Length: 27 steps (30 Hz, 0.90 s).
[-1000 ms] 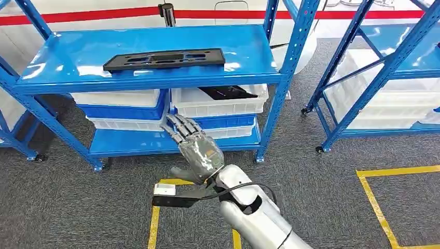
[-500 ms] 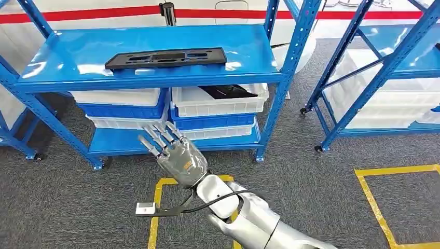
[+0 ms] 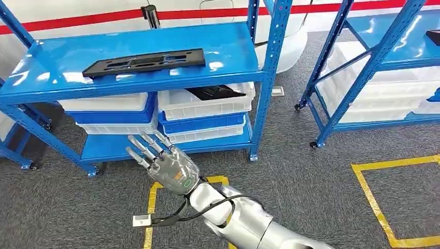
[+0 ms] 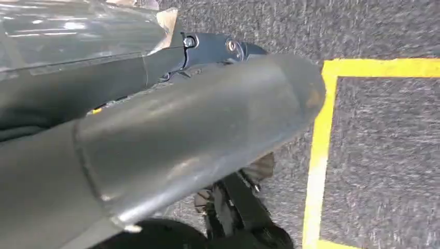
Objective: Take the parts from the cabinet and place them on the table.
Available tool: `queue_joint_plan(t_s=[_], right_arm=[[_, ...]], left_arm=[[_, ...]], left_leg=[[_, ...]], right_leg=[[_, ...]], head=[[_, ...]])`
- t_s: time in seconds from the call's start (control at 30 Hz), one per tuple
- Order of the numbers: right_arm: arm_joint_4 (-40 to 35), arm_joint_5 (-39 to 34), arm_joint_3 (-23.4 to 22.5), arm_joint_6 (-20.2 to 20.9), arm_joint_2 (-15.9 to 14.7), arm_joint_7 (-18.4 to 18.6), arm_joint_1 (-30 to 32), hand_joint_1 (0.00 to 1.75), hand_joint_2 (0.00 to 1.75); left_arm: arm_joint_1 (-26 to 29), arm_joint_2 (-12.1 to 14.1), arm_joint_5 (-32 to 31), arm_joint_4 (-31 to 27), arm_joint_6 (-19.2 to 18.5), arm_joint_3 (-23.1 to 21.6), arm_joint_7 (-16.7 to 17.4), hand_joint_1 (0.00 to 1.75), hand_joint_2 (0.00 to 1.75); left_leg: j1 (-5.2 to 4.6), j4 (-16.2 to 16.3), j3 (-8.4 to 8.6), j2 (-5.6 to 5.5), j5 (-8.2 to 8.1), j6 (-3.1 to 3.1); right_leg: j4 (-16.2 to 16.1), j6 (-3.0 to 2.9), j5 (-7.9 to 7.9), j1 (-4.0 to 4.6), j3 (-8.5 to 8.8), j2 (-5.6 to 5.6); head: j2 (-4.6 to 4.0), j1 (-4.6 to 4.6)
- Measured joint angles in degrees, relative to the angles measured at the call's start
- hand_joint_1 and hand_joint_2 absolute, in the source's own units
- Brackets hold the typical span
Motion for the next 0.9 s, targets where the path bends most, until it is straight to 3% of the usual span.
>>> queue_joint_plan(t_s=[0.03, 0.07, 0.1, 0.17, 0.2, 0.23, 0.27, 0.3, 0.33, 0.37, 0.4, 0.43, 0.47, 0.53, 0.57, 0.6, 0.63, 0.7, 0.73, 0.77, 0.8, 0.83, 0.87, 0.9], right_arm=[[0.42, 0.0, -0.24, -0.13, 0.13, -0.44, 0.23, 0.0, 1.75], [0.79, 0.0, -0.46, -0.26, 0.24, -0.64, 0.39, 0.0, 1.75], [1.01, 0.0, -0.57, -0.42, 0.35, -0.94, 0.48, 0.0, 1.75], [1.51, 0.02, -0.98, -0.59, 1.16, -1.64, 0.51, 0.0, 1.75], [1.77, 0.0, -1.24, -0.63, 1.42, -1.88, 0.56, 0.0, 1.75], [1.99, 0.0, -1.44, -0.77, 1.6, -2.12, 0.56, 0.0, 1.75], [2.14, 0.0, -1.77, -0.81, 1.86, -2.39, 0.64, 0.0, 1.75], [2.34, 0.0, -1.95, -0.81, 2.04, -2.51, 0.86, 0.0, 1.75], [2.45, 0.0, -2.08, -0.9, 2.1, -2.52, 0.99, 0.0, 1.75], [2.49, 0.0, -2.29, -0.92, 2.34, -2.54, 0.96, 0.0, 1.75], [2.67, 0.02, -2.41, -0.94, 2.3, -2.56, 0.95, 0.0, 1.75], [2.73, 0.02, -2.6, -1.01, 2.5, -2.71, 0.77, 0.0, 1.75], [2.76, 0.02, -2.76, -1.09, 2.58, -3.04, 0.74, 0.0, 1.75], [3.11, 0.0, -3.35, -1.18, 2.5, -3.81, 1.3, 0.0, 1.75], [3.28, 0.02, -3.52, -1.2, 2.5, -4.0, 1.57, 0.0, 1.75], [3.43, -0.02, -3.65, -1.2, 2.5, -4.35, 1.73, 0.0, 1.75], [3.5, -0.78, -3.82, -1.22, 2.52, -5.01, 1.85, 0.0, 1.75], [3.56, -4.46, -5.11, -1.25, 2.63, -8.42, 2.65, 0.0, 1.75], [3.61, -6.56, -5.66, -1.25, 2.65, -9.47, 3.05, 0.0, 1.75], [3.65, -9.58, -6.41, -1.12, 2.89, -11.75, 3.57, 0.0, 1.75], [3.63, -11.72, -7.13, -1.05, 3.13, -13.16, 3.93, 0.0, 0.0], [3.61, -13.1, -7.87, -0.98, 3.52, -13.93, 4.15, 0.0, 0.0], [3.54, -13.91, -8.26, -0.81, 3.98, -14.52, 4.13, 0.0, 0.0], [3.37, -15.74, -8.8, -0.31, 4.31, -15.79, 4.29, 0.0, 0.0]], left_arm=[[0.03, 0.0, 0.09, 0.0, 0.11, 0.18, 0.0, 0.0, 0.0], [0.05, -0.02, 0.17, 0.0, 0.24, 0.24, 0.0, 0.0, 0.0], [0.07, -0.04, 0.22, 0.0, 0.44, 0.31, 0.0, 0.0, 0.0], [0.06, -0.04, 0.29, 0.0, 0.57, 0.42, -0.02, 0.0, 0.0], [0.07, 0.02, 0.35, 0.0, 0.61, 0.46, -0.02, 0.0, 0.0], [-0.12, 0.02, 0.35, 0.02, 0.64, 0.44, -0.02, 0.0, 0.0], [-0.14, 0.0, 0.35, 0.0, 0.68, 0.44, -0.02, 0.0, 0.0], [0.05, 0.04, 0.35, 0.0, 0.68, 0.44, -0.02, 0.0, 0.0], [0.09, 0.04, 0.37, 0.0, 0.7, 0.46, -0.02, 0.0, 0.0], [0.15, 0.02, 0.37, 0.0, 0.7, 0.46, -0.02, 0.0, 0.0], [0.16, -0.11, 0.37, 0.04, 0.68, 0.46, -0.02, 0.0, 0.0], [0.04, -0.13, 0.37, 0.04, 0.7, 0.46, -0.02, 0.0, 0.0], [-0.14, -0.11, 0.37, 0.02, 0.72, 0.46, -0.02, 0.0, 0.0], [-0.1, -0.11, 0.37, 0.04, 0.99, 0.46, -0.02, 0.0, 0.0], [0.0, -0.13, 0.37, 0.04, 1.05, 0.46, -0.02, 0.0, 0.0], [0.06, -0.15, 0.37, 0.04, 1.05, 0.46, -0.02, 0.0, 0.0], [0.07, -0.2, 0.37, 0.04, 1.09, 0.46, -0.02, 0.0, 0.0], [0.07, -0.24, 0.37, 0.04, 1.09, 0.44, 0.11, 0.0, 0.0], [0.08, -0.24, 0.37, 0.04, 1.09, 0.46, 0.2, 0.0, 0.0], [0.0, -0.26, 0.35, 0.04, 1.07, 0.44, 0.26, 0.0, 0.0], [-0.01, -0.28, 0.35, 0.04, 1.07, 0.44, 0.35, 0.0, 0.0], [0.01, -0.28, 0.35, 0.04, 1.07, 0.44, 0.35, 0.0, 0.0], [-0.13, -0.31, 0.35, 0.07, 1.07, 0.44, 0.35, 0.0, 0.0], [-0.2, -0.31, 0.33, 0.07, 1.03, 0.42, 0.37, 0.0, 0.0]], left_leg=[[0.0, 2.35, -2.26, 0.0, -0.16, 0.04], [-0.02, 2.05, -3.16, -0.02, 0.92, 0.24], [-0.06, -0.46, -2.87, -0.03, 3.27, 0.54], [-0.35, -9.88, 0.22, -0.17, 9.94, 1.57], [-0.82, -13.24, 1.44, -0.47, 11.82, 2.27], [-1.3, -12.76, 1.02, -0.52, 9.57, 2.45], [-1.59, -13.66, 1.53, -0.71, 9.7, 2.88], [-1.71, -14.48, 1.82, -0.71, 10.12, 3.21], [-1.83, -14.61, 2.63, -0.54, 9.7, 3.63], [-1.45, -15.5, 4.03, -0.79, 9.74, 3.91], [-1.28, -15.98, 5.18, -0.6, 9.41, 4.07], [-1.2, -16.1, 5.68, -0.63, 9.04, 4.57], [-1.16, -16.1, 5.99, -0.67, 8.65, 4.57], [-1.15, -16.06, 6.82, -0.69, 7.68, 4.26], [-1.13, -16.04, 7.39, -0.7, 7.22, 4.05], [-1.07, -16.02, 8.1, -0.72, 6.67, 3.84], [-1.01, -16.02, 8.96, -0.74, 6.03, 3.61], [-0.92, -16.05, 10.64, -0.76, 4.49, 3.01], [-1.17, -15.61, 11.24, -0.84, 4.0, 2.7], [-1.24, -15.8, 10.98, -0.88, 3.27, 2.22], [-1.08, -15.82, 11.5, -0.62, 2.91, 1.73], [-0.96, -15.55, 12.0, -0.62, 2.95, 1.58], [-0.79, -14.99, 12.01, -0.57, 2.88, 1.33], [-0.56, -12.75, 10.49, -0.57, 3.14, 1.12]], right_leg=[[0.0, -0.05, -0.31, 0.18, 0.32, 0.21], [0.0, -0.06, -0.72, 0.28, 0.78, 0.4], [-0.01, -0.09, -1.16, 0.44, 1.41, 0.62], [-0.08, -0.04, -2.17, 0.6, 2.87, 0.92], [-0.24, 0.03, -2.64, 0.47, 2.72, 0.98], [-0.48, 0.41, -2.79, 0.73, 3.22, 1.16], [-0.73, 0.77, -3.04, 0.44, 2.97, 1.19], [-0.08, 1.2, -2.52, 0.74, 3.98, 1.18], [-0.22, 1.96, -2.13, 0.92, 4.15, 1.13], [0.32, 1.9, -2.74, 1.23, 3.86, 1.0], [2.22, 1.87, -3.16, 0.86, 3.73, 0.56], [5.56, 1.48, -4.06, 0.95, 1.93, 0.3], [9.89, 1.36, -5.55, 0.89, -1.03, 0.3], [16.93, 2.01, -8.06, 0.72, -6.67, 0.26], [17.37, 2.63, -7.77, 0.64, -8.06, 0.21], [15.58, 3.21, -6.46, 0.49, -8.33, 0.15], [12.01, 4.12, -4.05, 0.29, -7.67, 0.07], [2.3, 5.38, 3.15, -0.06, -5.72, -0.46], [0.43, 5.25, 4.49, 0.02, -6.17, -0.96], [0.71, 2.9, 2.78, 0.21, -5.07, -1.23], [0.53, 2.29, 3.57, 0.38, -5.23, -0.91], [0.38, 1.54, 3.32, 0.2, -5.17, -0.89], [0.14, 1.26, 3.3, -0.17, -4.17, -0.53], [-0.2, 1.0, 3.09, -0.35, -3.4, -0.49]], head=[[0.0, -0.11], [0.0, -0.04], [0.0, -0.09], [0.0, -0.07], [0.0, 0.04], [0.0, 0.13], [0.0, -0.2], [0.0, -0.29], [0.0, -0.29], [0.0, -0.22], [0.0, -0.17], [0.0, -0.35], [0.0, -0.13], [0.0, -0.15], [0.0, -0.11], [0.0, -0.17], [0.0, -0.11], [0.0, 0.0], [0.0, 0.13], [0.0, 0.04], [0.0, -0.32], [0.0, -0.02], [0.0, -0.24], [0.0, -0.26]])
